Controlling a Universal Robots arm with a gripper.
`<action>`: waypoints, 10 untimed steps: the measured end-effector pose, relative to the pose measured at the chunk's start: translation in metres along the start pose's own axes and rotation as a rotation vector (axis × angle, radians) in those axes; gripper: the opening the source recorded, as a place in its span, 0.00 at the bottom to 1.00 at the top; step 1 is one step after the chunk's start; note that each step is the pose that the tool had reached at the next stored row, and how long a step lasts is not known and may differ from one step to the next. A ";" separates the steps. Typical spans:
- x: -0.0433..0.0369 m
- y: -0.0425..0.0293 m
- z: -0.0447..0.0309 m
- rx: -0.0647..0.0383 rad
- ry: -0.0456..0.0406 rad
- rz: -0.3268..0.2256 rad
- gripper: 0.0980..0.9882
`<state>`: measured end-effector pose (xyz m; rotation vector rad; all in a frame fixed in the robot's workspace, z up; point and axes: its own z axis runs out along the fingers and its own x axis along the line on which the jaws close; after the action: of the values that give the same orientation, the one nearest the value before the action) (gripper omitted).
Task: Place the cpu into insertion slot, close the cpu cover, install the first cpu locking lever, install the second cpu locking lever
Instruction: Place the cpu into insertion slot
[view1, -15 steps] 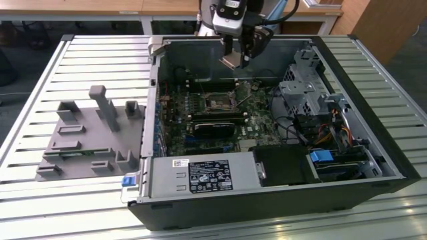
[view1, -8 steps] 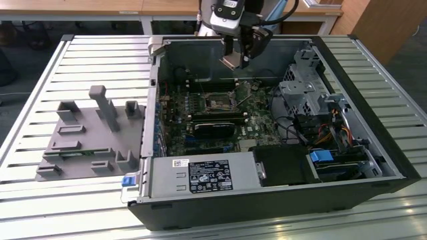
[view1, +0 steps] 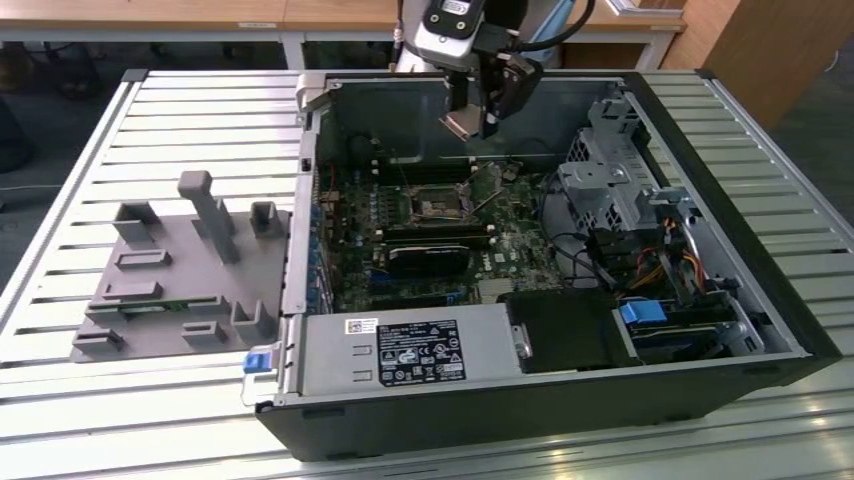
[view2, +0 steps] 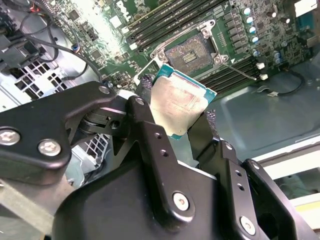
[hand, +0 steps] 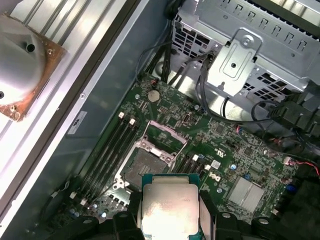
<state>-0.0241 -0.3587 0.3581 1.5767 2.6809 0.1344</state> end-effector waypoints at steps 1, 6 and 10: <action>0.0000 0.0000 0.0001 0.000 -0.0006 0.007 0.50; 0.0000 0.0000 0.0005 -0.001 -0.0037 0.043 0.50; 0.0000 -0.0001 0.0008 -0.001 -0.0063 0.072 0.50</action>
<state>-0.0241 -0.3587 0.3573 1.6707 2.6197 0.1327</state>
